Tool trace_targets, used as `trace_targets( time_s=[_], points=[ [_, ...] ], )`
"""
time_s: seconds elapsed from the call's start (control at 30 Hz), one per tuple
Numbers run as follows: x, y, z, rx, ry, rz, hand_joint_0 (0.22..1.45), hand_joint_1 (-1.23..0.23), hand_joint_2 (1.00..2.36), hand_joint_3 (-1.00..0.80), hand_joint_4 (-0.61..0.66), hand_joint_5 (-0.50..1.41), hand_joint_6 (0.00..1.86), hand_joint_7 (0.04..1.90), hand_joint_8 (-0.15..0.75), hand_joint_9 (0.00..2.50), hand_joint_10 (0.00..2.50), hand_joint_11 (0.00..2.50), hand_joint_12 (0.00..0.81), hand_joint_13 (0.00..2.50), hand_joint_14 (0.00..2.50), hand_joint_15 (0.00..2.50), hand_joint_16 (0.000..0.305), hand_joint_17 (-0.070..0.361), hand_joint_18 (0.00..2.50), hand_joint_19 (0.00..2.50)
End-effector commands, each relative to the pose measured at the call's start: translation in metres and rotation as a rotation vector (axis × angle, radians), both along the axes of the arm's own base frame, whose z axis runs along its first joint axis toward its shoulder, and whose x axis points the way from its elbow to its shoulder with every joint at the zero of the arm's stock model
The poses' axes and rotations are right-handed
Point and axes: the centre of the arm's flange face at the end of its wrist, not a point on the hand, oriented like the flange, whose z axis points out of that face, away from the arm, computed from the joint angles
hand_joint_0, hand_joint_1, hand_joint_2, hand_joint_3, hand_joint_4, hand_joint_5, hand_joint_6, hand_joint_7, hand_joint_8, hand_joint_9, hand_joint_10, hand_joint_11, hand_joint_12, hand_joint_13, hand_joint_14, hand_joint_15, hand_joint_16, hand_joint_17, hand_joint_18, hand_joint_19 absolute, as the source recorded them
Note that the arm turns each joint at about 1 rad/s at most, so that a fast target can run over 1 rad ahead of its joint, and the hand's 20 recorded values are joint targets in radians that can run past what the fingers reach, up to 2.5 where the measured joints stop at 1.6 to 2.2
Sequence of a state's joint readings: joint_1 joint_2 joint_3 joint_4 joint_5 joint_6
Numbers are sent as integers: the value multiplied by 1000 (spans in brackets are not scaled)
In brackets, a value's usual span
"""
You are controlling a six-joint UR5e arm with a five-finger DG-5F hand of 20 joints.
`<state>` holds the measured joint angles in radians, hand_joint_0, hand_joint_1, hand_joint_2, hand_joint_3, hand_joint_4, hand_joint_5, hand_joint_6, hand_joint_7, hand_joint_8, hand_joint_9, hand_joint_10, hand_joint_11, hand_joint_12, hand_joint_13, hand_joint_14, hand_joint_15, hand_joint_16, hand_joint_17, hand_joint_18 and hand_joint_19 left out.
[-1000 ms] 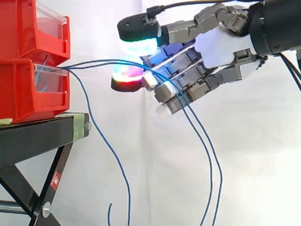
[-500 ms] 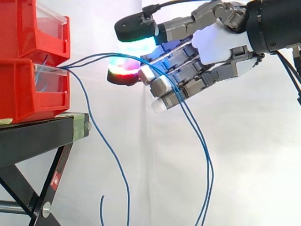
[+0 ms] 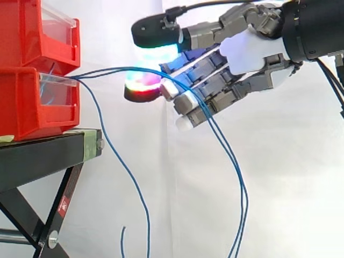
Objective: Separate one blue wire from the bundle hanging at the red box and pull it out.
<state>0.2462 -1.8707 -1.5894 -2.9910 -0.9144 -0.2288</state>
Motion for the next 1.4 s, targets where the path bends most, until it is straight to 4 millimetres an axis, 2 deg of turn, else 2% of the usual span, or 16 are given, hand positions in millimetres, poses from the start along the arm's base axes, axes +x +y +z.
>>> trace_targets(
  time_s=[0.0, 0.33, 0.53, 0.93, 1.37],
  points=[
    [0, 1, -1, -60, 27, 11, 606, -888, 1011, -374, 185, -222, 871, 823, 293, 903, 13, 1343, 377, 1019, 15, 1451, 48, 109, 739, 532],
    [1, 1, 1, -67, 16, 12, 640, -881, 1011, -359, 188, -224, 878, 814, 292, 906, 13, 1341, 372, 1019, 15, 1445, 48, 108, 744, 520],
    [3, 1, 2, -60, 5, 11, 688, -852, 1017, -267, 185, -220, 887, 786, 294, 917, 12, 1348, 371, 1039, 15, 1439, 48, 107, 757, 509],
    [2, 1, 1, -25, -10, 5, 654, -793, 1019, -122, 161, -218, 901, 802, 296, 950, 10, 1335, 372, 1054, 14, 1432, 47, 106, 768, 537],
    [2, 1, 2, -23, -5, 4, 698, -931, 1013, -330, 178, -228, 899, 816, 295, 896, 11, 1362, 369, 1010, 17, 1424, 48, 108, 766, 483]
  ],
)
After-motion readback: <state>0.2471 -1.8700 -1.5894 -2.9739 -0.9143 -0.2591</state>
